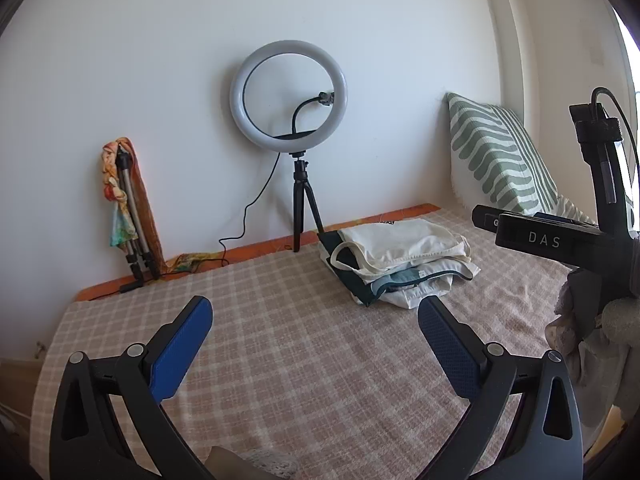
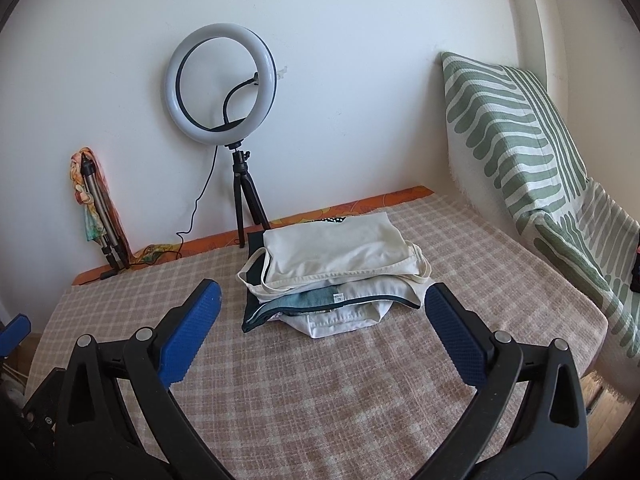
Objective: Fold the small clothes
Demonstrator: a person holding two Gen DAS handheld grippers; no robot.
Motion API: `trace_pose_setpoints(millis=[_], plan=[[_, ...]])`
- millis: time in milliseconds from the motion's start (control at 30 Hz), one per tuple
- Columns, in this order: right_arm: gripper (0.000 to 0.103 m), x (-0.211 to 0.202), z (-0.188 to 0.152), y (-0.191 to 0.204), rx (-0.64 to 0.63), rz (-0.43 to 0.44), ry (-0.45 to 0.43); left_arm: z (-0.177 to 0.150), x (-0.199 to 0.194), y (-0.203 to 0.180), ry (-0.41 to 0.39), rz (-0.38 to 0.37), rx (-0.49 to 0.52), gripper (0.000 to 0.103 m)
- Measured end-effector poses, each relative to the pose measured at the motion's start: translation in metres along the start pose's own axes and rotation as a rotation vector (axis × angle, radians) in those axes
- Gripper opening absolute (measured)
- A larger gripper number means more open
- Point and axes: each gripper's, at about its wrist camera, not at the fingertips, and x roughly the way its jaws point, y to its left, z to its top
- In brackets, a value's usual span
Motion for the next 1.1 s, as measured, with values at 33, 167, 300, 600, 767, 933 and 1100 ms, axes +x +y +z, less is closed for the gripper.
trace_pose_setpoints(millis=[33, 167, 300, 600, 767, 933, 1100], plan=[[0.103, 0.0, 0.0, 0.0, -0.001, 0.0, 0.0, 0.0, 0.0, 0.0, 0.001, -0.002, 0.0, 0.102], [0.103, -0.003, -0.001, 0.001, -0.009, -0.013, -0.01, 0.0, -0.001, -0.001, 0.001, -0.003, 0.0, 0.102], [0.103, -0.003, -0.002, 0.0, -0.005, -0.015, -0.014, 0.001, -0.004, -0.002, -0.003, -0.011, 0.001, 0.102], [0.103, -0.002, -0.003, 0.005, 0.002, -0.004, -0.013, 0.001, -0.003, -0.001, 0.005, -0.016, 0.005, 0.102], [0.103, -0.002, -0.004, 0.009, -0.01, -0.007, -0.017, 0.001, -0.003, -0.001, 0.005, -0.015, 0.006, 0.102], [0.103, -0.002, -0.004, 0.01, -0.008, -0.002, -0.016, 0.001, -0.003, -0.001, 0.002, -0.011, 0.005, 0.102], [0.103, -0.002, -0.003, 0.012, -0.015, -0.004, -0.023, 0.0, -0.003, 0.0, 0.007, -0.01, 0.004, 0.102]])
